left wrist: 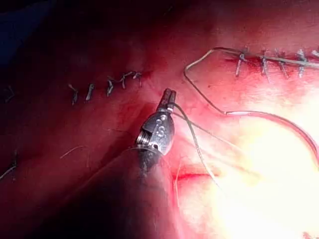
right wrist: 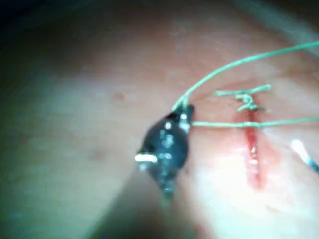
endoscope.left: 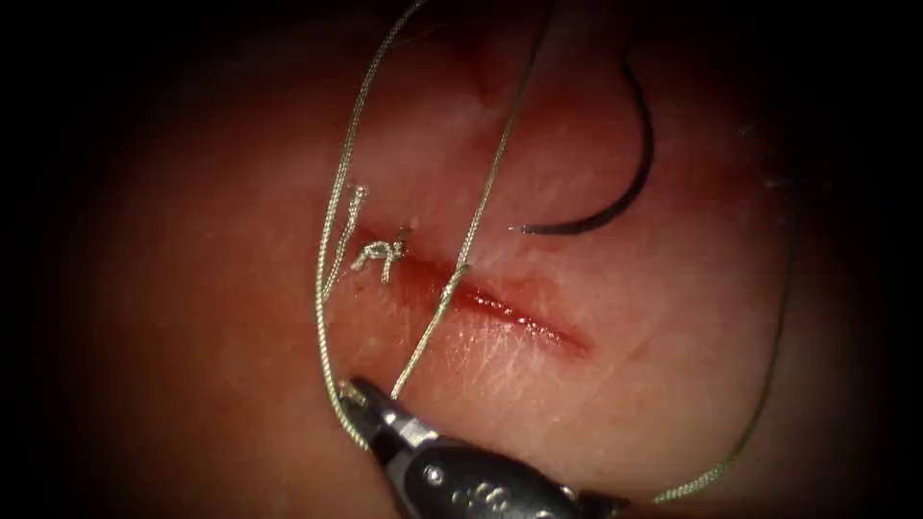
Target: Wound Closure
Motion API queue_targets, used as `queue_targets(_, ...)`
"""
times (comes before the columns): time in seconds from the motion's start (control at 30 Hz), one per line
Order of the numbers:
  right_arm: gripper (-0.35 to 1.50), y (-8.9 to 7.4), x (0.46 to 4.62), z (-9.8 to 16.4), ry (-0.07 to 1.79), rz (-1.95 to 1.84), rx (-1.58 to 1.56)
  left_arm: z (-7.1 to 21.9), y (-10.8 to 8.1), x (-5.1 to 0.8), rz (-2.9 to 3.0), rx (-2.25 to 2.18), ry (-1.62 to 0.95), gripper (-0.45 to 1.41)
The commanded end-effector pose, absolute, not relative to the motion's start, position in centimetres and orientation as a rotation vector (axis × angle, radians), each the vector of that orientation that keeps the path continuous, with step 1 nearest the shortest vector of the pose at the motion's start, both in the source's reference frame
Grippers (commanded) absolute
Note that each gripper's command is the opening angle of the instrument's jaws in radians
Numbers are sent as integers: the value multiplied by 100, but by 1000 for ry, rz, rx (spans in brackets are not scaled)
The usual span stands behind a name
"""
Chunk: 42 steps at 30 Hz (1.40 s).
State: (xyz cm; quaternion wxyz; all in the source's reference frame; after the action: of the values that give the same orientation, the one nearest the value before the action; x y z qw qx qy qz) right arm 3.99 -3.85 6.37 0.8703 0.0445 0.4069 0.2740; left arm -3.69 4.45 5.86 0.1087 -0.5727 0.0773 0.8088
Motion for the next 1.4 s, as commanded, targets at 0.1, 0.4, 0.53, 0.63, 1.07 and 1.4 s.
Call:
queue_targets(0.1,69,-373,403,635,908,569,112,572,437,-365,2372,-1726,192,-45)
queue_targets(0.4,146,-372,400,571,1020,455,229,483,388,-309,2328,-1843,21,-45)
queue_targets(0.53,141,-372,389,547,1054,407,290,458,378,-296,2314,-1860,-17,-45)
queue_targets(0.63,128,-360,364,526,1088,352,353,427,356,-283,2299,-1873,-62,-45)
queue_targets(1.07,148,-314,272,527,1020,343,332,352,257,-264,2244,-1945,-133,-45)
queue_targets(1.4,-35,-263,300,606,988,378,252,326,222,-262,2211,-1970,-118,-45)
